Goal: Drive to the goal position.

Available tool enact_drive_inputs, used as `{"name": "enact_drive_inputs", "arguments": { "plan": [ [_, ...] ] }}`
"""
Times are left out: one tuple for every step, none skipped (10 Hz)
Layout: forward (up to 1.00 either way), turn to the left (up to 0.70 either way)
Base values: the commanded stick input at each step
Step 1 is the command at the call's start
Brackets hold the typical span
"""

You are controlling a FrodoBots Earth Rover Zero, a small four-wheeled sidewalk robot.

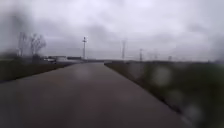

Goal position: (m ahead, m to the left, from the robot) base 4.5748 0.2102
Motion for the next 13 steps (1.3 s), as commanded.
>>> {"name": "enact_drive_inputs", "arguments": {
  "plan": [
    [0.70, 0.08],
    [0.70, 0.00],
    [0.70, 0.00],
    [0.70, 0.00],
    [0.70, 0.00],
    [0.70, 0.00],
    [0.70, 0.00],
    [0.70, 0.00],
    [0.70, 0.00],
    [0.70, 0.00],
    [0.70, 0.00],
    [0.70, 0.00],
    [0.70, 0.00]
  ]
}}
